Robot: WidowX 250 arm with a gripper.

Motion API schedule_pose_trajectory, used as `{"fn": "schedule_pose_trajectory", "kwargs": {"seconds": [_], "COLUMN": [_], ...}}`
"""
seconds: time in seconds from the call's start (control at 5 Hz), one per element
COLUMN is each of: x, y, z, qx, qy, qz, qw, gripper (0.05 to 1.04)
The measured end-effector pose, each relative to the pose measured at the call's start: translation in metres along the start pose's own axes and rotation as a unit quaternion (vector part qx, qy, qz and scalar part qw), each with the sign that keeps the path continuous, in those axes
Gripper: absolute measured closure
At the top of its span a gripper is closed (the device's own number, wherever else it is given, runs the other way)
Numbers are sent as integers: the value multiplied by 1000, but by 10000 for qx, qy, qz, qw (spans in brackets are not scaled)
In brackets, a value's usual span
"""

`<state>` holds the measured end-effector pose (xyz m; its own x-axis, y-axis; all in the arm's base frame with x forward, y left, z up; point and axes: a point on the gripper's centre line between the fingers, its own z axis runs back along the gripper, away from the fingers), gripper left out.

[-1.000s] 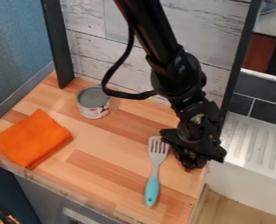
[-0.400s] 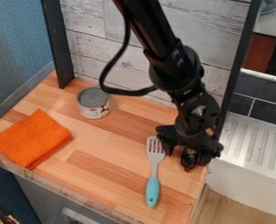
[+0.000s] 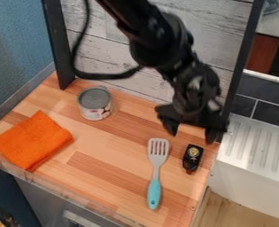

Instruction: Mueve la botella a lado derecho de la mesa

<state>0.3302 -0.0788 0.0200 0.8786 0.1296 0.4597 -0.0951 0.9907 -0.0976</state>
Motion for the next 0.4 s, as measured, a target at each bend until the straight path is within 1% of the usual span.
{"fn": "schedule_pose_trajectory", "kwargs": {"seconds": [0.2,0.4], "x": [11,12], "y": [3,4], "z": [27,29], "qx": [-118,-107], "qy": [-288,-309], "qz": [80,34], "qw": [9995,9995], "gripper": [84,84]}}
